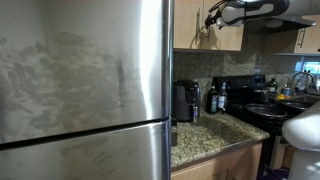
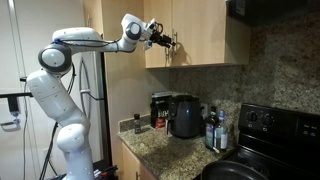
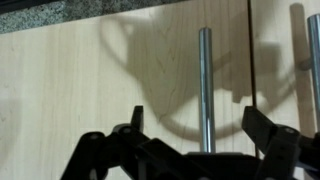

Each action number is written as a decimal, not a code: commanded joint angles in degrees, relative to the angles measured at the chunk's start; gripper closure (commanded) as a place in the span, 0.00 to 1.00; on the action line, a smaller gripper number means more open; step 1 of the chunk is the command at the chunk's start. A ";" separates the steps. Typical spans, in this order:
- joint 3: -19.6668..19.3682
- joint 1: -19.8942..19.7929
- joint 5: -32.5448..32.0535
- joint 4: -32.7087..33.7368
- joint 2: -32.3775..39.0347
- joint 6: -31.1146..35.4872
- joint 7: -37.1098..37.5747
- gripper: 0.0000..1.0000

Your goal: Open the top right cupboard door

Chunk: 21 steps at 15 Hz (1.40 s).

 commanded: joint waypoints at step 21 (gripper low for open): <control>-2.82 0.38 -18.77 3.53 0.32 -4.38 17.99 0.96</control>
